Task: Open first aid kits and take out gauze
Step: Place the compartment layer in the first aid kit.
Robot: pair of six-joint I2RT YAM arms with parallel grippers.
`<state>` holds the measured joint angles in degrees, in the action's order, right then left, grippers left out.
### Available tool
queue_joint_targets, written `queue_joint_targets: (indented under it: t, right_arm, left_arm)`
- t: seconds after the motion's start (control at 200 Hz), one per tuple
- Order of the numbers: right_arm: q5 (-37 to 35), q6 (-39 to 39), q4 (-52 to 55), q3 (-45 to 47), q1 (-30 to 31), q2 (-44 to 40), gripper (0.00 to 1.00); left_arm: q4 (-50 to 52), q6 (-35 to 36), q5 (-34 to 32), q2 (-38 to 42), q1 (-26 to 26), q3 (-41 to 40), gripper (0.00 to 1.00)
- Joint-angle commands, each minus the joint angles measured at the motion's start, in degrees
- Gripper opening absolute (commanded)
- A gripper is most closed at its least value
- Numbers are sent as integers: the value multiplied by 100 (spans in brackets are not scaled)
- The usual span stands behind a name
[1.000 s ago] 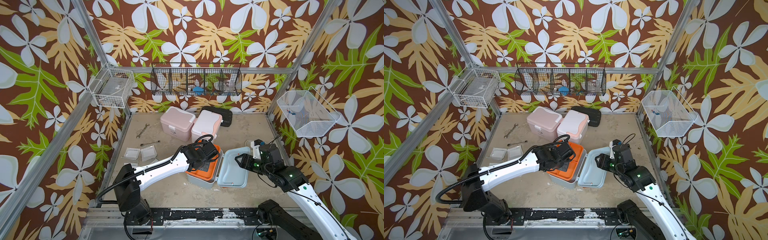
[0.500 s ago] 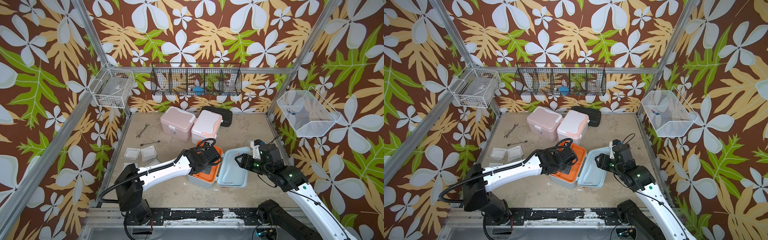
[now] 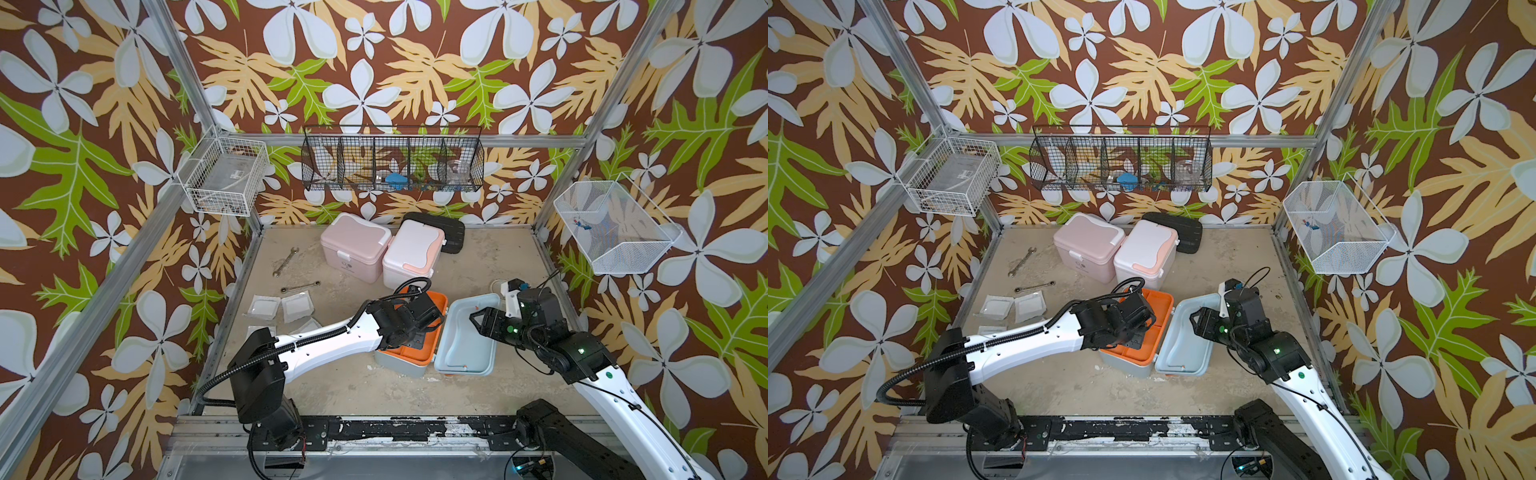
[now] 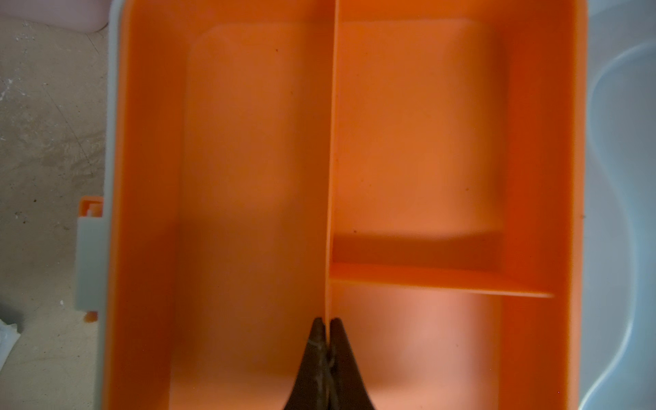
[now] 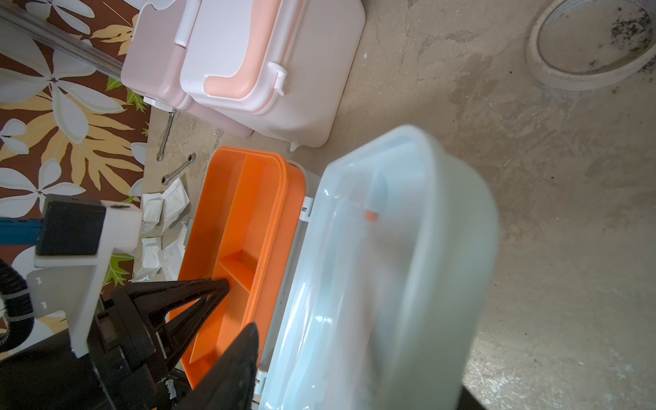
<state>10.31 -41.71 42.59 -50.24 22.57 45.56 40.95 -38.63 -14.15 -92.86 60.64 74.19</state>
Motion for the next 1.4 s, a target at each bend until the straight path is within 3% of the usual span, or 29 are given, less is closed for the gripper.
queue_joint_targets:
  t: [0.0, 0.46, 0.856, 0.986, 1.171, 1.286, 1.396]
  right_arm:
    - [-2, 13, -58, -12, 6, -12, 62]
    - [19, -3, -93, 14, 13, -3, 62]
    - [35, -4, -69, -28, 6, -5, 62]
    - [97, 4, -58, -73, 3, -3, 64]
    - [293, 40, -75, -178, 6, 4, 71]
    - [490, 104, -127, -231, 6, 38, 77]
    - [632, 160, -130, -284, 6, 83, 82]
  left_arm:
    - [220, -4, -179, -103, 7, -45, 0]
    - [775, -13, -737, -195, 123, 381, 0]
    - [395, -20, -348, -318, 126, 109, 0]
    - [454, -48, -366, -249, 124, 110, 40]
    - [749, -19, -682, 284, 120, 448, 78]
    - [740, 52, -638, 767, -179, 343, 94]
    - [381, 126, -316, 1333, -698, -294, 100]
